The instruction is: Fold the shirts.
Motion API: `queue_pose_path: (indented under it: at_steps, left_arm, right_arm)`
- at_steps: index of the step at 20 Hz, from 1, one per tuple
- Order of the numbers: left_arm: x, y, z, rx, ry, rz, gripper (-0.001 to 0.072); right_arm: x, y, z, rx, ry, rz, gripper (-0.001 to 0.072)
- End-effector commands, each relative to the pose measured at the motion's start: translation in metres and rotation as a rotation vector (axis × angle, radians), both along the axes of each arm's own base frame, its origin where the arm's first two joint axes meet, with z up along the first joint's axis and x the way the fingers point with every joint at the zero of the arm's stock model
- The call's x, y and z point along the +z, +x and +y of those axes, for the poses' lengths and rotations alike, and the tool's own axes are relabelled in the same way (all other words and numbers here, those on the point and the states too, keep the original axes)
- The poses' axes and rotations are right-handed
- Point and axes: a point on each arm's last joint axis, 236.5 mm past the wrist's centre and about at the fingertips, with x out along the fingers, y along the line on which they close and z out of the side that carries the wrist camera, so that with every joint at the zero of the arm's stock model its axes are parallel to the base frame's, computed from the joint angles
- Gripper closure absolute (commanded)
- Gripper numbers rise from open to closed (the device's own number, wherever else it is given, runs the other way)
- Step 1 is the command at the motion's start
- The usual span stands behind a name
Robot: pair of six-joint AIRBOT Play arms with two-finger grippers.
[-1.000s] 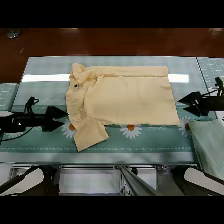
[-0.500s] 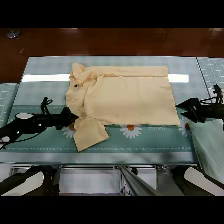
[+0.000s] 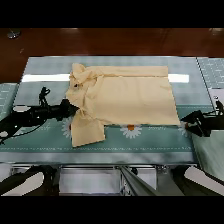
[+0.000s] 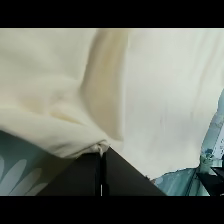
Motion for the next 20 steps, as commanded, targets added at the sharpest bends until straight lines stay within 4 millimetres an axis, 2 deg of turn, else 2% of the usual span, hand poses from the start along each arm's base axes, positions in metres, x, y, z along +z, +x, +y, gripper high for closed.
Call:
queue_pose_path:
  at_steps: [1, 4, 8, 9, 10, 11, 12, 13, 14, 16, 18, 20]
  left_arm:
    - [0.004, 0.0, -0.003, -0.012, -0.012, -0.004, 0.0685]
    - [0.004, 0.0, -0.003, -0.012, -0.012, -0.005, 0.0685]
    - [0.004, 0.0, -0.003, -0.012, -0.012, -0.005, 0.0686]
    - [0.004, 0.0, -0.003, -0.012, -0.012, -0.005, 0.0685]
    - [0.005, 0.0, -0.003, -0.017, -0.009, -0.012, 0.0685]
    - [0.007, 0.002, -0.003, -0.018, -0.008, -0.021, 0.0685]
    - [0.016, 0.008, -0.002, -0.024, -0.01, -0.046, 0.0685]
    - [0.031, 0.017, -0.001, -0.028, -0.016, -0.084, 0.0686]
    - [0.057, 0.033, 0.004, -0.03, -0.021, -0.15, 0.0686]
    - [0.132, 0.069, 0.017, -0.029, -0.009, -0.337, 0.0686]
    - [0.236, 0.098, 0.036, -0.006, 0.042, -0.587, 0.0686]
    - [0.349, 0.105, 0.051, 0.014, 0.11, -0.845, 0.0686]
  right_arm:
    - [-0.017, 0.004, 0.02, 0.032, 0.037, 0.032, 0.0095]
    - [-0.024, 0.025, 0.031, 0.059, 0.053, 0.012, 0.0095]
    - [-0.023, 0.06, 0.041, 0.082, 0.046, -0.03, 0.0107]
    - [-0.023, 0.065, 0.046, 0.104, 0.045, -0.032, 0.0271]
    - [-0.021, 0.069, 0.049, 0.127, 0.042, -0.039, 0.0531]
    - [-0.017, 0.074, 0.052, 0.158, 0.039, -0.056, 0.0686]
    - [-0.006, 0.082, 0.053, 0.184, 0.038, -0.078, 0.0687]
    - [0.013, 0.095, 0.051, 0.218, 0.036, -0.118, 0.0687]
    - [0.039, 0.111, 0.046, 0.244, 0.024, -0.169, 0.0687]
    - [0.113, 0.154, 0.03, 0.271, -0.057, -0.331, 0.0687]
    - [0.214, 0.193, 0.012, 0.256, -0.184, -0.545, 0.0688]
    - [0.325, 0.212, 0.004, 0.231, -0.316, -0.772, 0.0687]
